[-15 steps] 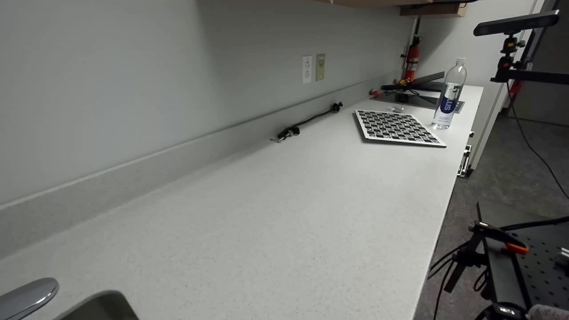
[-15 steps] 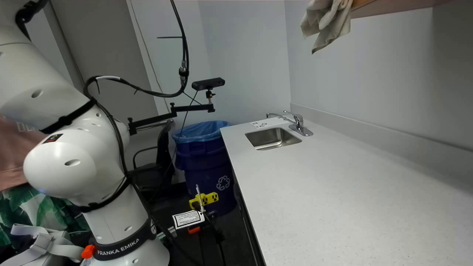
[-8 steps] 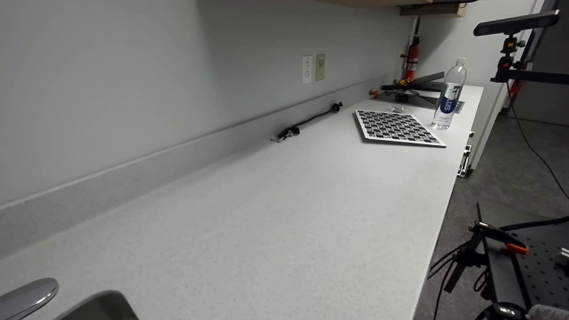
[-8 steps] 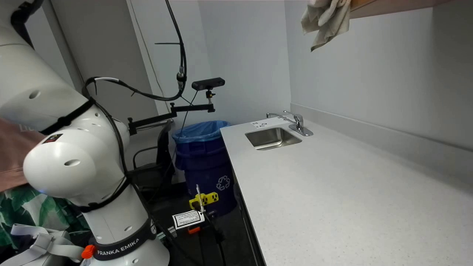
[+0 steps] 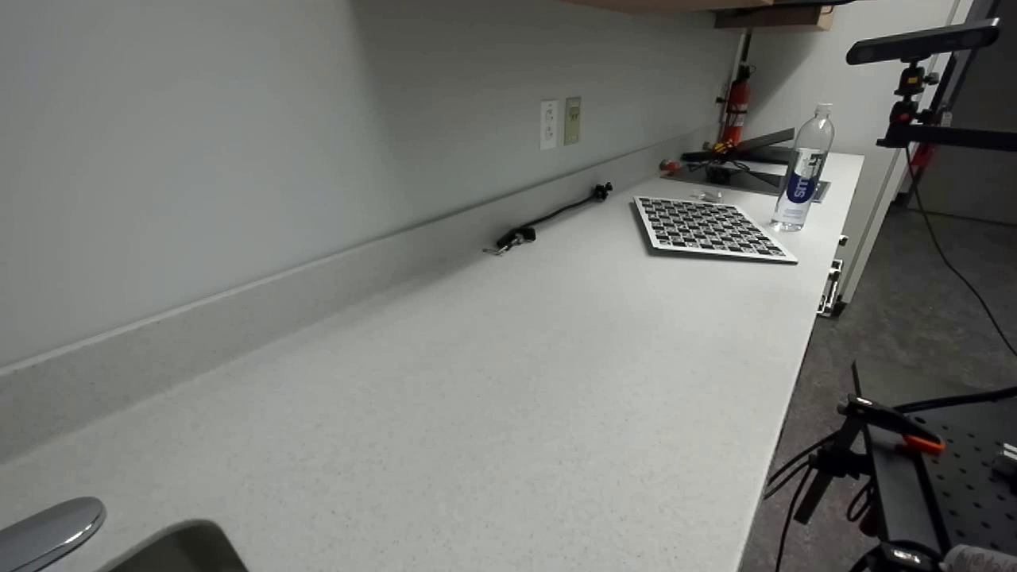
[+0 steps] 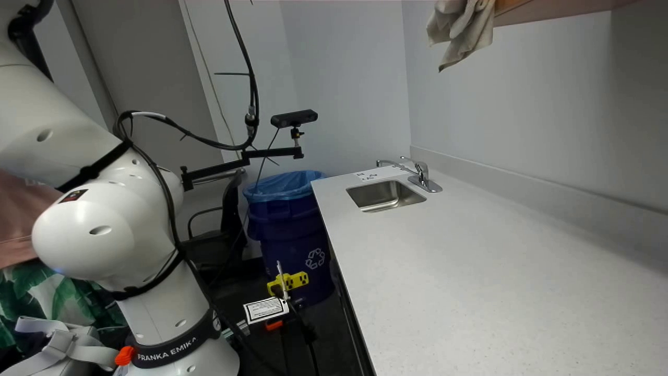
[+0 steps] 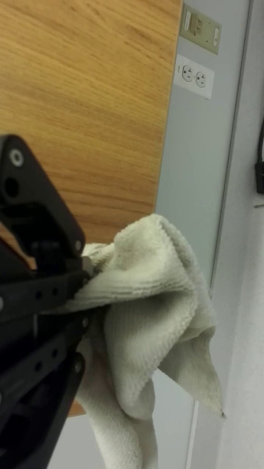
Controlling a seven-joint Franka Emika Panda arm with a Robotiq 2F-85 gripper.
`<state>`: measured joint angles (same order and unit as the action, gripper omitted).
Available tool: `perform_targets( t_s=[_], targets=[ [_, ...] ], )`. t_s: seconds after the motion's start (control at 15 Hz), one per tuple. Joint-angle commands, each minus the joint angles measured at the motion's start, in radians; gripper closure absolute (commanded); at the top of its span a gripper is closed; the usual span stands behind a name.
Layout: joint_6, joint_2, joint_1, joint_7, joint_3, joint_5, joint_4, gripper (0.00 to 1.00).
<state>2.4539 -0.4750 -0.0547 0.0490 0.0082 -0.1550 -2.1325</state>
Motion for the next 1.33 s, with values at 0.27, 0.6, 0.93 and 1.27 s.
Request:
perform_targets(
  t_s=[0.27,0.6,0.93,1.27],
  targets=[
    [0.133,0.019,-0.006,0.027,0.004,0.013,0.001,0.98],
    [0.176,0.023,-0.017,0.039,0.010,-0.001,-0.003,0.98],
    [0.172,0.019,-0.008,0.020,0.004,0.005,-0.008,0.98],
    [-0.044,0.005,0.015,-0.032,-0.006,0.029,0.030,0.98]
  ],
)
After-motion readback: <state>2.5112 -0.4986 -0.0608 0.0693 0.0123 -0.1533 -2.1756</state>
